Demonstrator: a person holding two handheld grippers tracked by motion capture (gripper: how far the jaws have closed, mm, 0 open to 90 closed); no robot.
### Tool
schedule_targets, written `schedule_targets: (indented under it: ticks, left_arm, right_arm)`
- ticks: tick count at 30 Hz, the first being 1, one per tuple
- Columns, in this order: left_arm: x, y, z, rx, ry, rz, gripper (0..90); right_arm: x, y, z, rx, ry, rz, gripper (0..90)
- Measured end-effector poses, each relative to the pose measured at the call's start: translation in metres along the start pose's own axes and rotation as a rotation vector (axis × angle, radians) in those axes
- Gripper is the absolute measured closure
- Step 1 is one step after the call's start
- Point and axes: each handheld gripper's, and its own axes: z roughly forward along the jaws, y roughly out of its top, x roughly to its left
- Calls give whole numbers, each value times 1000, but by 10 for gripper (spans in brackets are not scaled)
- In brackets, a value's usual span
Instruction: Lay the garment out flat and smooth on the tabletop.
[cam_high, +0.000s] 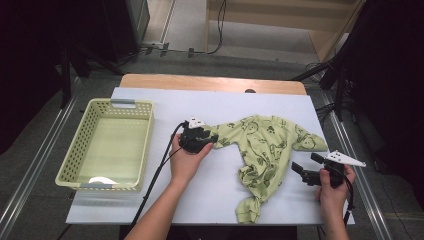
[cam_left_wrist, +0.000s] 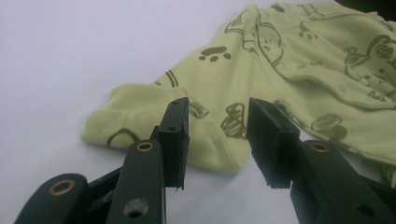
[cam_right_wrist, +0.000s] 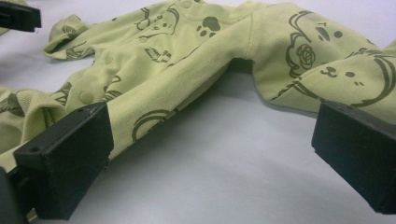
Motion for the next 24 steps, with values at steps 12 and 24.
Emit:
schedule_targets:
  ticks: [12, 24]
  left_arm:
    - [6, 6, 33, 86, 73, -24, 474]
    - [11, 1, 24, 87, 83, 11, 707]
  right_arm:
    - [9, 13, 0, -16, -24, -11, 0]
    - [12, 69, 38, -28, -42, -34, 135]
